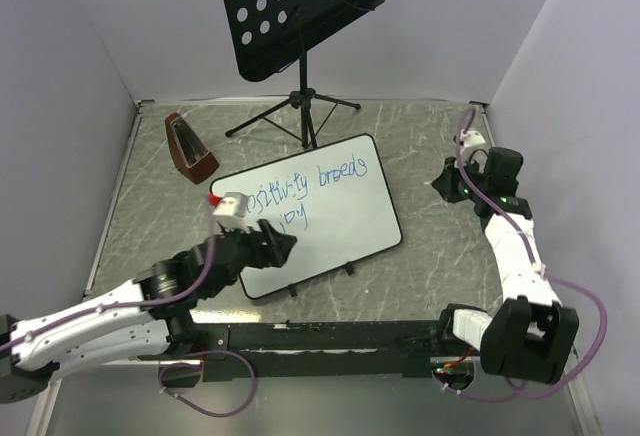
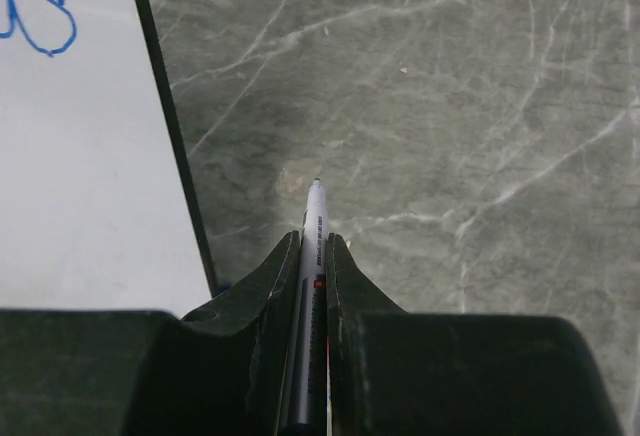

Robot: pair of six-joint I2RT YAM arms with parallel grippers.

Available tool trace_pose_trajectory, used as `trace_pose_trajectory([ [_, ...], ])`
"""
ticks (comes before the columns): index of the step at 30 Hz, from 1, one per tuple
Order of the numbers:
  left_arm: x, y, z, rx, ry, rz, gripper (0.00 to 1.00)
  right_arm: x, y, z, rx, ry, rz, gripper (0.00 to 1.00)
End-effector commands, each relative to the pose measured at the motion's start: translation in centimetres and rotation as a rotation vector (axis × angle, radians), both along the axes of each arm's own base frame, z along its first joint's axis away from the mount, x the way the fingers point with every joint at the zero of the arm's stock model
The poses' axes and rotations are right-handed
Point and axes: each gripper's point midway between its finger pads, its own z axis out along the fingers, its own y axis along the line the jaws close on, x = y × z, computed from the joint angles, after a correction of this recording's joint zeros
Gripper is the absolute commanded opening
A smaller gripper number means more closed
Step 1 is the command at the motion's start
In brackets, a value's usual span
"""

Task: Write a sentence on the whiteboard
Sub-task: Place the whiteboard on the whiteboard stand.

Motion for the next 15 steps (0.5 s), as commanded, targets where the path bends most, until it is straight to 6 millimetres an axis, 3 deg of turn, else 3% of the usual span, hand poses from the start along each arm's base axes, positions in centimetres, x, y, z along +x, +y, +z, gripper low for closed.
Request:
trace_pose_trajectory([
  [1,0.7,3.8,2.5,-0.083,-0.048,0.153,0.83,3.4,1.0,0.6,-0.077,-0.081,0.006,0.0],
  [8,0.4,5.0,3.1,-0.037,-0.049,0.163,0.84,5.8,4.1,-1.5,-0.083,-0.038,0.063,0.0],
  [9,0.4,5.0,3.5,-0.038,-0.054,0.165,0.84,6.1,3.7,-1.7,-0.097,-0.034,0.043,0.0],
  [11,0.5,5.0,3.6,-0.026,-0.059,0.163,0.84,6.4,5.2,-2.2,-0.112,-0.027,0.074,0.0],
  [15,0.6,4.8,3.8,-0.032,-0.071,0.16,0.84,7.5,6.2,-2.1,-0.157,-0.056,0.076,0.0],
])
